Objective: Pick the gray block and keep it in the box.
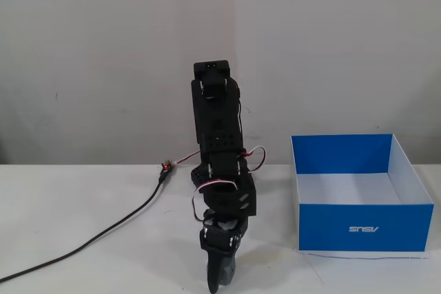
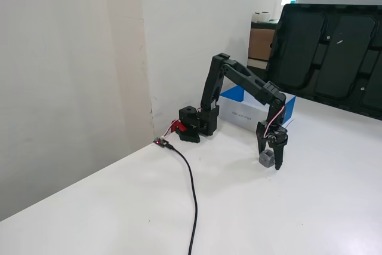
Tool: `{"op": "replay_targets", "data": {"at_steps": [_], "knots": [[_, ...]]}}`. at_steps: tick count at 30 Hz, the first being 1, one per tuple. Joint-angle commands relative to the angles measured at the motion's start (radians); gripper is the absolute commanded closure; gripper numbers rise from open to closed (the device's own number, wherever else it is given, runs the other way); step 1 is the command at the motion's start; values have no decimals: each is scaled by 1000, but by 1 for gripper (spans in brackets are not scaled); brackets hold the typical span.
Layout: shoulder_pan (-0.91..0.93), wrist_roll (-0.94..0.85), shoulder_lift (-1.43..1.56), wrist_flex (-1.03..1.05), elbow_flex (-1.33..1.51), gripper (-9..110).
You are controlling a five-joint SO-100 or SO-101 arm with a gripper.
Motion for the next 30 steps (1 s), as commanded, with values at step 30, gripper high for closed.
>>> {"op": "replay_targets", "data": {"at_steps": [30], "knots": [[-107, -141, 537, 356, -253, 92]]}}
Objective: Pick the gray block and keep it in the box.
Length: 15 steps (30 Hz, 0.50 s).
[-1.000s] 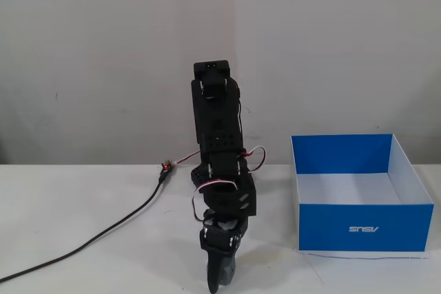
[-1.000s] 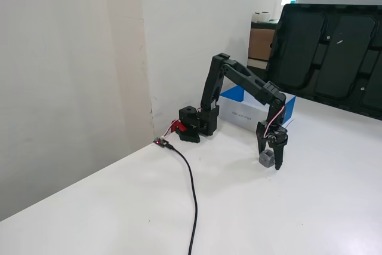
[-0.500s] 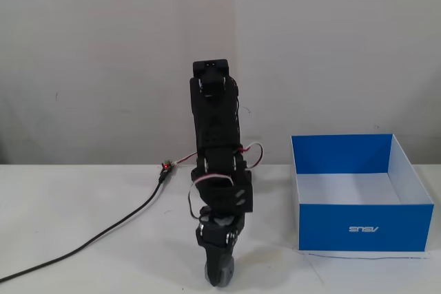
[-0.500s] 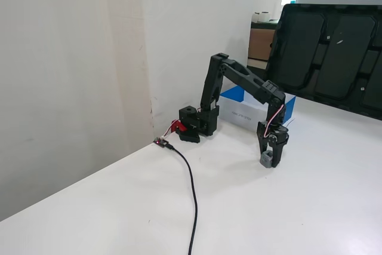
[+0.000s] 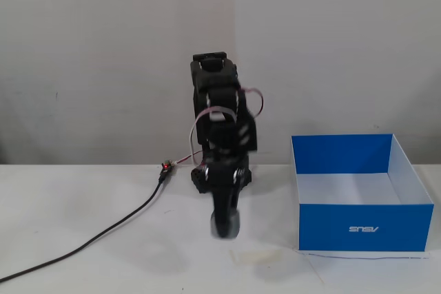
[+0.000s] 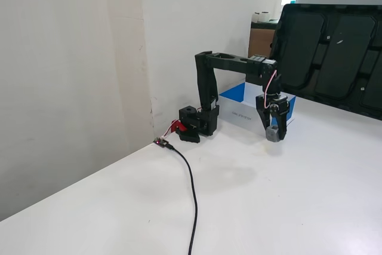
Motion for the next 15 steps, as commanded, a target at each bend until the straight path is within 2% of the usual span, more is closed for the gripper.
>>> {"op": "replay_targets", "data": {"at_steps": [1, 9, 15], "knots": [[-75, -55, 117, 117, -183, 92], [-288, -206, 133, 195, -318, 92], [-494, -316, 147, 207, -301, 92]]}}
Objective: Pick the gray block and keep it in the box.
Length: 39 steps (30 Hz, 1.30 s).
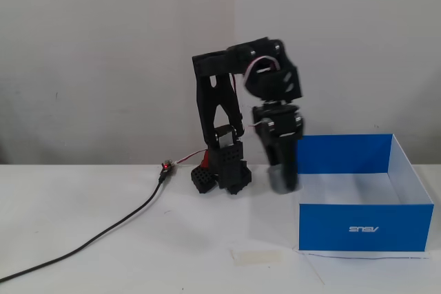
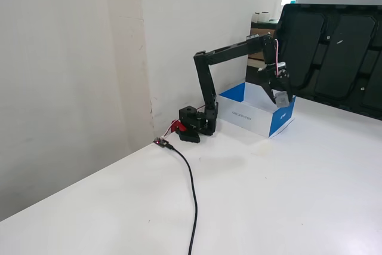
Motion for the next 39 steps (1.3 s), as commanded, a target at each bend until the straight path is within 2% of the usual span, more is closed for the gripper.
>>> {"op": "replay_targets", "data": {"at_steps": [1, 13, 21, 22, 26, 30, 34, 39], "knots": [[-149, -69, 94, 6, -54, 92], [-571, -98, 127, -14, 64, 92], [-673, -106, 117, -64, 124, 89], [-673, -112, 114, -66, 120, 88], [-675, -124, 106, -63, 103, 71], [-669, -126, 101, -64, 101, 67], [-653, -143, 101, -64, 100, 72], [-598, -202, 124, -43, 115, 90]]}}
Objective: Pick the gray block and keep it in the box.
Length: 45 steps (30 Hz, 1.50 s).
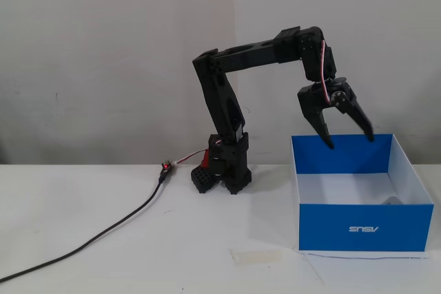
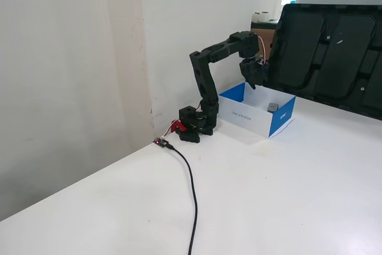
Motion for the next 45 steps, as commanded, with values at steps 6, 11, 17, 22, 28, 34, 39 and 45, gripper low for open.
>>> {"op": "replay_targets", "data": {"at_steps": [6, 11, 17, 22, 28, 34, 39, 45], "knots": [[149, -170, 213, 15, 118, 100], [308, -290, 387, 23, 258, 101], [606, -439, 630, -74, 526, 101], [870, -483, 594, -133, 557, 101], [1074, -480, 594, -305, 698, 101], [1207, -405, 644, -448, 825, 101], [1264, -322, 719, -491, 908, 101], [1296, -221, 953, -537, 1068, 101]]}}
